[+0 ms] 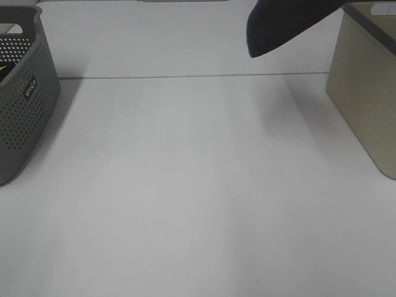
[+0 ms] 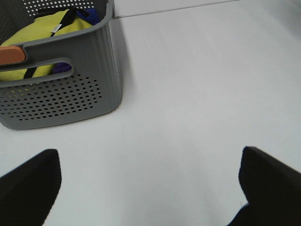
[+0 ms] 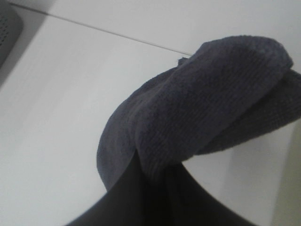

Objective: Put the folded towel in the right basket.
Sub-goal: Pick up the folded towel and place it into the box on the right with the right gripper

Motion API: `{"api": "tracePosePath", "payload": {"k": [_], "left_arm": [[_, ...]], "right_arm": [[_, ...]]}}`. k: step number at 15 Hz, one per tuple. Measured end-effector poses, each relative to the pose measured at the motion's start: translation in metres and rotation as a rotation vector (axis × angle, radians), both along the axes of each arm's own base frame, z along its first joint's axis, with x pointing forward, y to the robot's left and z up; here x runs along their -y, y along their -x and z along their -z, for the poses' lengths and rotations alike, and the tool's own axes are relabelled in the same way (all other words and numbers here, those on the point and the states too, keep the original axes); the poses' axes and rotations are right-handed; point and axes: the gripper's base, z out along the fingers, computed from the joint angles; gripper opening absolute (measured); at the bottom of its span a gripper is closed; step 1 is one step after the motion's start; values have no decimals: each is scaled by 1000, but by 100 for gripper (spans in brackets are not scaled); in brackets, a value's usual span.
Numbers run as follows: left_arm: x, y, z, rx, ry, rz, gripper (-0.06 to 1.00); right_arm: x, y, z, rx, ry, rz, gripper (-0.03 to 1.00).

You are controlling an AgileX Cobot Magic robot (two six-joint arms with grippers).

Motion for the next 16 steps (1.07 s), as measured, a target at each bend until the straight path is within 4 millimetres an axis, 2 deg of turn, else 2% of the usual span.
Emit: {"api": "tracePosePath", "payload": {"k": [2,4,7,10,12,14,15,16], "left_arm": [[0,0,0,0,0,0,98],[0,0,0,0,0,0,98],[0,0,0,0,0,0,98],[0,0,0,0,0,0,98],[0,0,0,0,0,0,98],[0,0,0,0,0,0,98],[0,0,0,0,0,0,98],[0,0,0,0,0,0,98]], "right_arm": [[43,7,-15,7,11,110,6],[88,9,-19,-7,2,238,6],[151,14,-20,-16,-33,440,6],[201,21,-15,-27,-51,591,6],[207,12,-1,-60,-52,598,6],[211,-6,28,-133,-64,594,7],[213,-14,40,-164,-76,592,11],[215,-21,55,-201,-81,592,20]]}}
